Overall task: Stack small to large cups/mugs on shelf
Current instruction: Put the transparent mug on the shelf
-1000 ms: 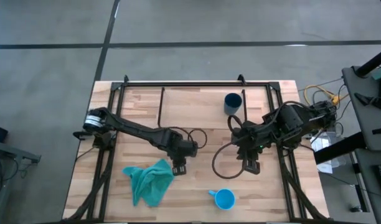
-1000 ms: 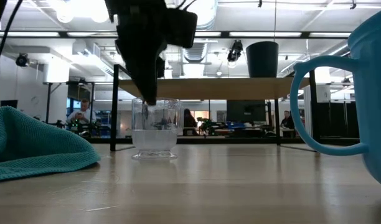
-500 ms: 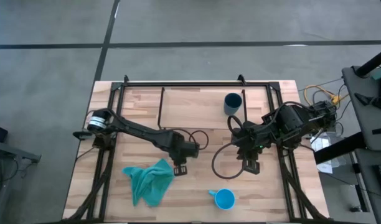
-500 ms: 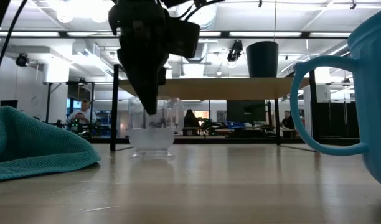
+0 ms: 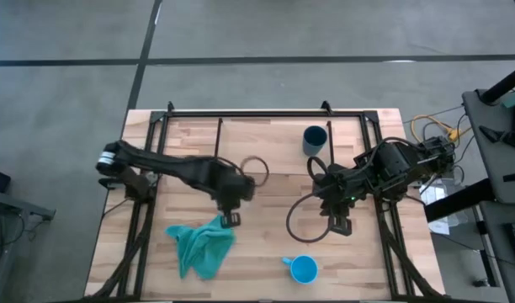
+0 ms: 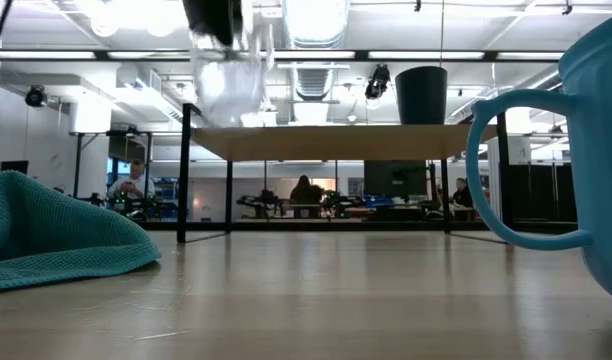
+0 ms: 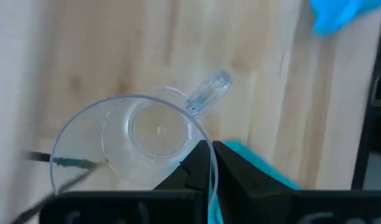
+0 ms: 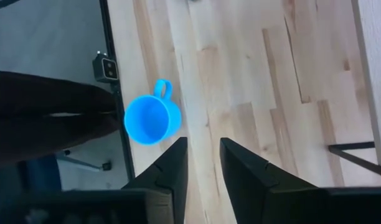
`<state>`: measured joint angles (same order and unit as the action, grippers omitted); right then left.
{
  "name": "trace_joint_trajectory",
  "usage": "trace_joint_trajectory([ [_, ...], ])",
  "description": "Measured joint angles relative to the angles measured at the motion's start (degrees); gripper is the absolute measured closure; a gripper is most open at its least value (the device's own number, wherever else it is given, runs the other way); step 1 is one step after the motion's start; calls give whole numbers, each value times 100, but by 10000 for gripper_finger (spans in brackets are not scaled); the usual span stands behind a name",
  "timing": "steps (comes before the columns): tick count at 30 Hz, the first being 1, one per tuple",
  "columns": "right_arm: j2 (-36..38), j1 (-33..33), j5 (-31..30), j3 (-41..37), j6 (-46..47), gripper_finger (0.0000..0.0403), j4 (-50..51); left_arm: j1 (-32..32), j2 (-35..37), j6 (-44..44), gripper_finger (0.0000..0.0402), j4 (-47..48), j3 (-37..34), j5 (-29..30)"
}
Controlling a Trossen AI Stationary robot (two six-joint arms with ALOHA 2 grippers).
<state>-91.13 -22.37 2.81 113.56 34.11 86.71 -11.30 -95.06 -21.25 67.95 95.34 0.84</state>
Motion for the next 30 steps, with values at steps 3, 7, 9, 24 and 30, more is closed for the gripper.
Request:
trace_joint_trajectory([
  [3, 0, 0, -34, -2, -85, 318, -5, 53, 366, -48, 401, 230, 417, 563],
  [7, 0, 0, -139, -19, -111, 318, -6, 263, 677, 80, 401, 265, 721, 1082],
  [9, 0, 0, -203, -20, -114, 316, -9, 424, 729, 220, 401, 330, 764, 1164],
  [24, 0, -191, -1965, -22, -1034, 330, -1400, 1157, 613, 1099, 401, 227, 666, 1166],
  [30, 0, -376, -3015, -103, -1704, 324, -2183, 1225, 616, 1145, 402, 213, 666, 1166],
])
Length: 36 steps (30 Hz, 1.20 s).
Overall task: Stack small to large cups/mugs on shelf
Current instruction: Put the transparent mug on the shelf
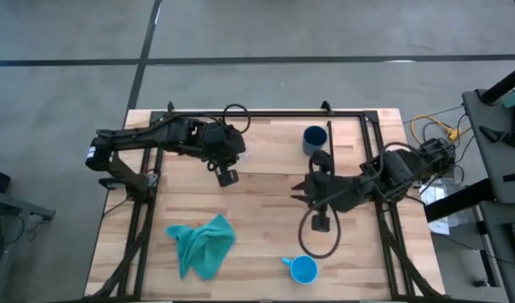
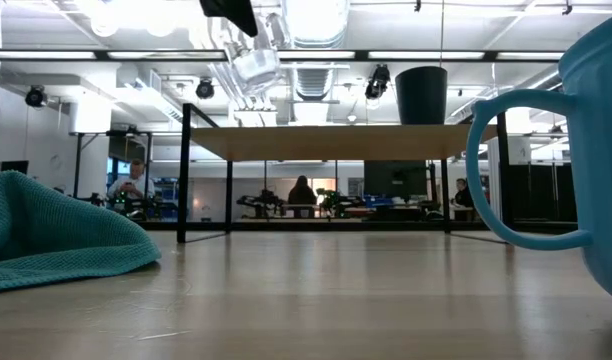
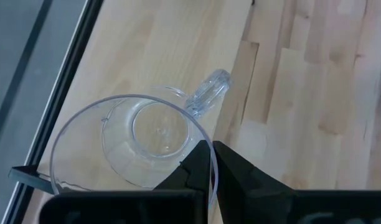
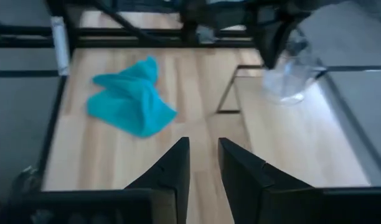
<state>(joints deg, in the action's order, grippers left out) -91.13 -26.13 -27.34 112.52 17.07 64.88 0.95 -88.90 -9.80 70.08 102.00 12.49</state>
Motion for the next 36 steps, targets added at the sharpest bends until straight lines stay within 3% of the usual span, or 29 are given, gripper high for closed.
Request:
trace_joint_trajectory([
  [13, 11, 2, -472, -747, 252, 312, -423, 265, -62, 135, 402, 419, -6, -158],
  [20, 7, 3, -1529, -729, 455, 324, -889, 575, -377, 466, 401, 616, -48, -763],
  [36, -4, 31, -1630, -1300, 1546, 327, -994, 1124, -634, 761, 401, 690, -48, -1442],
])
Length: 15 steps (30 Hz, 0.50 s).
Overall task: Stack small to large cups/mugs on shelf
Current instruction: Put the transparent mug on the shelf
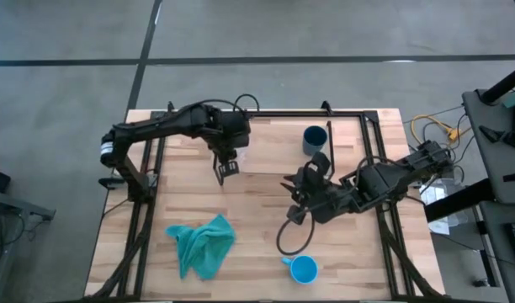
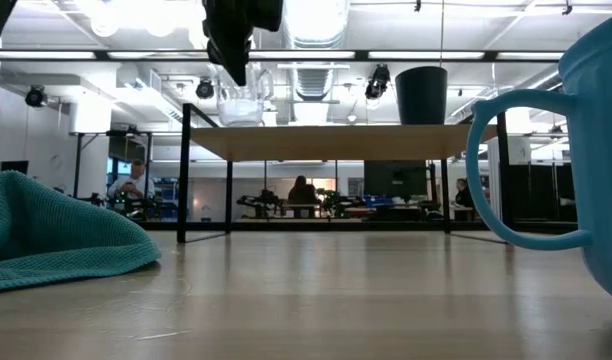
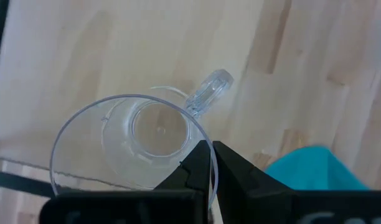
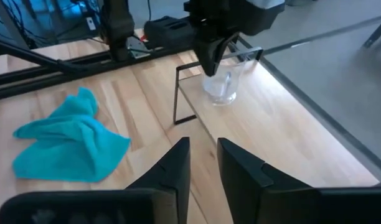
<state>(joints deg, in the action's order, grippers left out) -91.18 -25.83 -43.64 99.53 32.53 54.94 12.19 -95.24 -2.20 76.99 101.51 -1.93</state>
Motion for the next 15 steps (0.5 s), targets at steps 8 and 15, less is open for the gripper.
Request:
trace_joint_trajectory([
  [8, 0, 0, -6, 2, -137, 326, -2, 311, -21, 249, 401, -148, 0, -7],
  [15, 0, 13, -4, 4, -151, 330, 0, 323, -101, 297, 401, -347, 0, -5],
])
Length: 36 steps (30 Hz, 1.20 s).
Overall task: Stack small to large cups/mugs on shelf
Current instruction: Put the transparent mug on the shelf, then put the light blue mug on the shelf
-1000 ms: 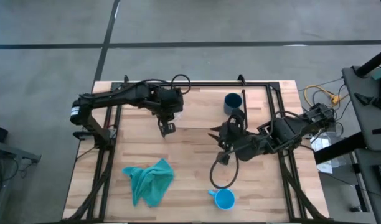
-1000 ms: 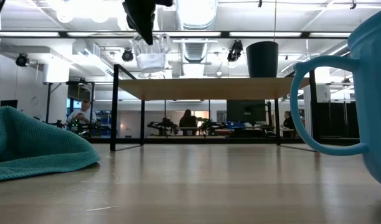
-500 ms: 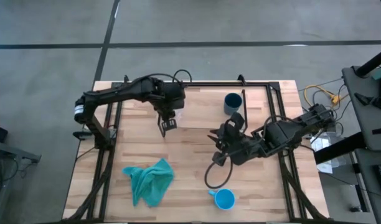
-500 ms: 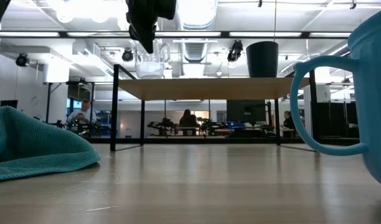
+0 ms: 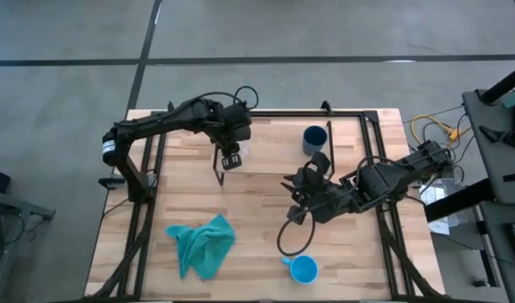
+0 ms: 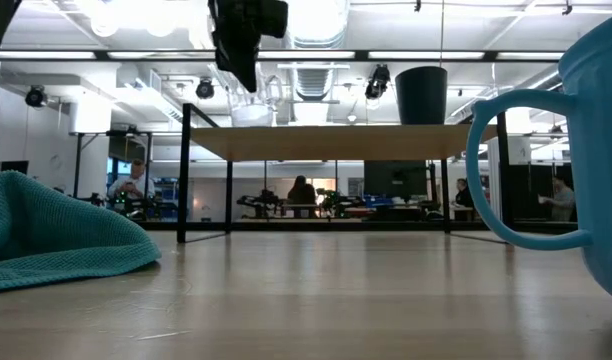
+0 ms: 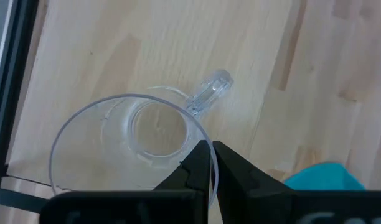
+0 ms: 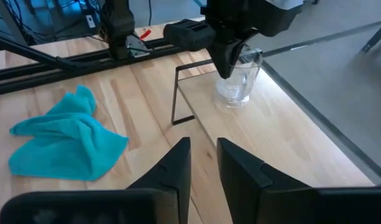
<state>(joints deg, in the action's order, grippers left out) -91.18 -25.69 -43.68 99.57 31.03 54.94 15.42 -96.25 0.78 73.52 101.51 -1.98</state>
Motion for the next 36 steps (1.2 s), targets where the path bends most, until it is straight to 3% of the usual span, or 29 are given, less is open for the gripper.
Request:
trace_joint_trajectory([
  [5, 0, 0, 2, 4, -14, 332, 1, 26, -54, 13, 391, 28, 0, 15],
  [13, 0, 11, 7, 4, -129, 326, 4, 37, -81, -33, 322, -61, 69, 52],
  [23, 0, 11, 7, 7, -272, 334, 7, 33, -35, -214, 290, -115, 840, 21],
  [28, 0, 11, 84, 7, -482, 335, 13, 25, -14, -777, 289, -109, 1475, -823],
  [32, 84, 64, 802, 7, -527, 334, 184, -86, 71, -934, 289, -146, 1903, -1686],
  [36, 192, 209, 2028, 11, 32, 331, 786, -395, 284, -950, 289, -322, 2065, -1869],
])
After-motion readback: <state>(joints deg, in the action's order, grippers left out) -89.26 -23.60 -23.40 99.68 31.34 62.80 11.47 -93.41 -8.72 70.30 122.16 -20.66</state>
